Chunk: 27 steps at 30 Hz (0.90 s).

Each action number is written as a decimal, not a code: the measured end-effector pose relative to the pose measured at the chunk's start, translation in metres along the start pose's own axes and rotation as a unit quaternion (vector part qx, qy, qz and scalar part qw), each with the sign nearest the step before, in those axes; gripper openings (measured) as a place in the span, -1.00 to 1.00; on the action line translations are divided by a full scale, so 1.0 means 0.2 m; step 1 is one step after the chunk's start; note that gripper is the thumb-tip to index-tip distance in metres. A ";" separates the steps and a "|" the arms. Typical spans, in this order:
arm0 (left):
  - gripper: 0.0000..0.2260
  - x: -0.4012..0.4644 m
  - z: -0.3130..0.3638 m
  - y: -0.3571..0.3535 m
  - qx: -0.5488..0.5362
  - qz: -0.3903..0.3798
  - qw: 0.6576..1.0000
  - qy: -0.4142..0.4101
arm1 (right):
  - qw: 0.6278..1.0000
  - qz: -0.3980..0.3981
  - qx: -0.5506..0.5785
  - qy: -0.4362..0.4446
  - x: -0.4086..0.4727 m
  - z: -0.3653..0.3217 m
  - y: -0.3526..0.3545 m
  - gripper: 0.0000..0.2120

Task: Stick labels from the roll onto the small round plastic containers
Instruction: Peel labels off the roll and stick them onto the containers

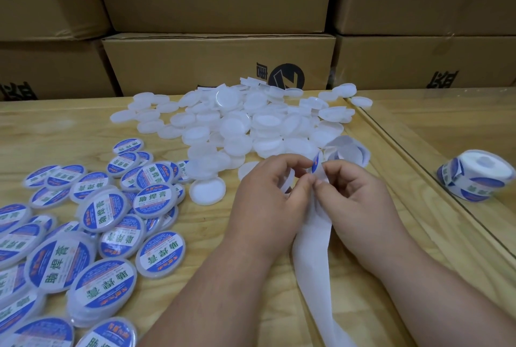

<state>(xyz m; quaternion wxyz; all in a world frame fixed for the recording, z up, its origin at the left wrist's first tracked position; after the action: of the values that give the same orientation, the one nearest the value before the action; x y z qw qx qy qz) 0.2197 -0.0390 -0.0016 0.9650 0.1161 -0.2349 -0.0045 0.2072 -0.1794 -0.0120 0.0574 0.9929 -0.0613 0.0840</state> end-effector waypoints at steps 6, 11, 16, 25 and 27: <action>-0.90 0.00 -0.01 0.00 0.016 -0.001 1.000 -0.001 | 0.999 0.025 -0.025 -0.005 0.00 0.01 0.00 -0.89; -0.89 0.00 -0.02 0.00 0.030 0.003 1.000 -0.009 | 1.000 0.018 -0.008 -0.007 -0.01 -0.01 0.00 -0.92; -0.87 0.00 -0.03 0.01 0.026 0.024 0.999 0.002 | 1.000 0.016 0.006 -0.021 -0.01 -0.02 -0.01 -0.87; -0.81 0.00 -0.04 0.08 -0.047 0.125 0.990 0.047 | 0.994 0.080 0.040 -0.061 0.02 0.01 0.05 -0.70; -0.82 0.00 -0.04 0.09 -0.075 0.141 0.985 0.061 | 0.992 0.096 0.044 -0.068 0.02 0.02 0.06 -0.71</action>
<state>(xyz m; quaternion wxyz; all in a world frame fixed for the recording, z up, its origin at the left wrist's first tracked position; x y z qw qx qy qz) 0.2228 -0.0196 -0.0042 0.9745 0.0087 -0.1885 0.1212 0.2097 -0.1922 -0.0135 0.0007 0.9874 -0.1567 0.0236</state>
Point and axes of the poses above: each hand's wrist, its own x-axis towards the middle knuckle, its own y-axis out of the back of the hand, z = x × y, the point moved 5 cm from there along x, towards the middle knuckle, and after that the axes turned 7 degrees about -y, right-handed, at the moved point
